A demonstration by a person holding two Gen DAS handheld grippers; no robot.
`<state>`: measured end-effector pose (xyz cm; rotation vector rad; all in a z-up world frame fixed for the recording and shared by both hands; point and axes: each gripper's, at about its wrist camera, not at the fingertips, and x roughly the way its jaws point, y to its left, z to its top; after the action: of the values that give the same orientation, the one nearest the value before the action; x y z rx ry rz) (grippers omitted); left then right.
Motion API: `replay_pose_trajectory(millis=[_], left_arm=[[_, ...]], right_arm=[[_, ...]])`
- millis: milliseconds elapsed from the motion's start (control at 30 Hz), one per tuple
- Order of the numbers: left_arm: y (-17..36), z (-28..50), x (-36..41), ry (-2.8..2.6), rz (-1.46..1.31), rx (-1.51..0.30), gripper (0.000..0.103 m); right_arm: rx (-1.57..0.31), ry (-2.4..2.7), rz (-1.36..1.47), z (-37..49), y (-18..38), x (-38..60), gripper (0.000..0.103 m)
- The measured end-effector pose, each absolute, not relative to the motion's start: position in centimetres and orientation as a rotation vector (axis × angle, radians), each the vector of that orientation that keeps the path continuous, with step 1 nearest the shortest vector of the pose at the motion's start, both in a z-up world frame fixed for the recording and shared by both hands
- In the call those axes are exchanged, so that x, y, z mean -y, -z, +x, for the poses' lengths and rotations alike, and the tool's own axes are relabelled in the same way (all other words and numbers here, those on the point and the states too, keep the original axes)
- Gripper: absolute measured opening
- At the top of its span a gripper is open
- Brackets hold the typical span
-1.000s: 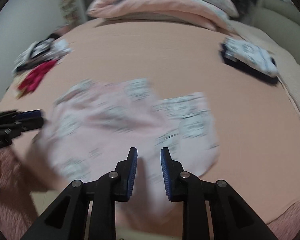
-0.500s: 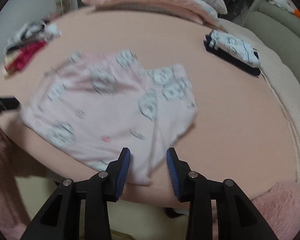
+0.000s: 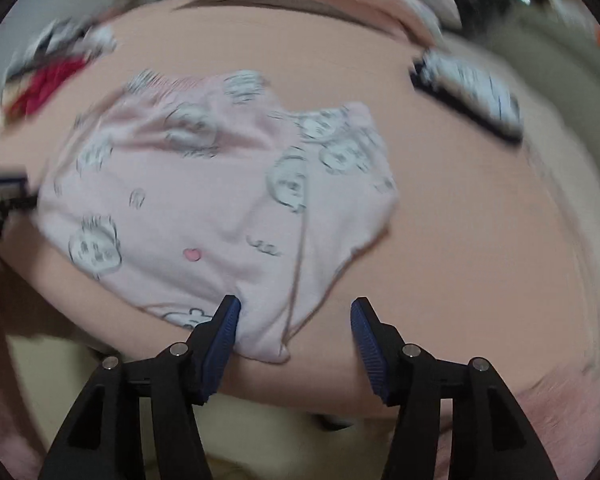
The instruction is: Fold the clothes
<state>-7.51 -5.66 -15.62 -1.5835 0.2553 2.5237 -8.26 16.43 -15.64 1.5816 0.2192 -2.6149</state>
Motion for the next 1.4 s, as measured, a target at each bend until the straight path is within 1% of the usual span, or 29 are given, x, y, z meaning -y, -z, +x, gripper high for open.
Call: replay_pose_trajectory(millis=[100,167,200,300,367,433,500,533,667,900,1033,1100,1167,1200,1233,1300,1333,1400], left_arm=[[14.1,-6.9,4.5,-2.456,-1.476,-0.188,0.04],[15.7,-6.8,3.3,-2.391,-1.561,-0.306,0.04],[16.5,-6.7,2.7,-2.357,-1.606,-0.37,0.041],[16.7,-6.6,4.3,-2.344,-1.641,-0.269,0.041],[16.8,-6.5,5.4,-2.332,-1.653,-0.193,0.039],[17.0,-6.4,6.0,-2.309,-1.648,-0.103,0.031],[17.2,-6.2,6.4,-2.287,-1.621,-0.022,0.01],[17.2,-6.2,6.4,-2.284,-1.613,-0.014,0.009],[16.5,-6.3,5.6,-2.286,-1.571,-0.052,0.007],[13.4,-7.2,5.0,-2.303,-1.503,-0.331,0.007],[14.3,-7.6,4.8,-2.264,-1.561,-0.439,0.007],[15.5,-7.6,5.0,-2.245,-1.613,-0.435,0.006],[16.3,-7.6,5.3,-2.257,-1.644,-0.435,0.005],[16.4,-7.7,5.7,-2.269,-1.66,-0.423,0.005],[16.4,-7.7,6.1,-2.281,-1.676,-0.409,0.0],[16.4,-7.9,7.5,-2.307,-1.719,-0.413,0.0],[16.0,-8.3,8.8,-2.313,-1.747,-0.301,0.0],[14.2,-8.1,9.7,-2.33,-1.672,-0.185,0.0]], right_arm=[[-0.258,2.675,1.418,-7.7,13.6,-15.0,0.054],[-0.231,2.624,1.362,-7.7,13.0,-13.8,0.054],[-0.25,2.591,1.377,-7.8,13.3,-13.0,0.054],[-0.42,2.561,1.494,-7.1,15.9,-12.5,0.054],[-0.317,2.563,1.521,-6.9,16.0,-14.0,0.054],[-0.241,2.579,1.555,-6.6,16.3,-15.7,0.054],[-0.175,2.572,1.578,-6.5,16.2,-16.9,0.054],[-0.171,2.572,1.58,-6.6,16.3,-17.0,0.054],[-0.267,2.591,1.553,-6.1,16.5,-16.4,0.054],[-0.257,2.584,1.547,-6.4,16.7,-16.5,0.055],[-0.264,2.583,1.547,-6.6,16.9,-16.6,0.057],[-0.259,2.588,1.552,-6.7,16.9,-16.8,0.062],[-0.25,2.59,1.562,-6.6,17.0,-17.1,0.064],[-0.247,2.591,1.566,-6.6,17.0,-17.2,0.065],[-0.244,2.591,1.57,-6.6,17.0,-17.3,0.065],[-0.259,2.597,1.571,-6.6,16.9,-17.4,0.065],[-0.268,2.6,1.572,-6.6,16.9,-17.4,0.065],[-0.236,2.606,1.55,-6.6,16.3,-17.6,0.065]])
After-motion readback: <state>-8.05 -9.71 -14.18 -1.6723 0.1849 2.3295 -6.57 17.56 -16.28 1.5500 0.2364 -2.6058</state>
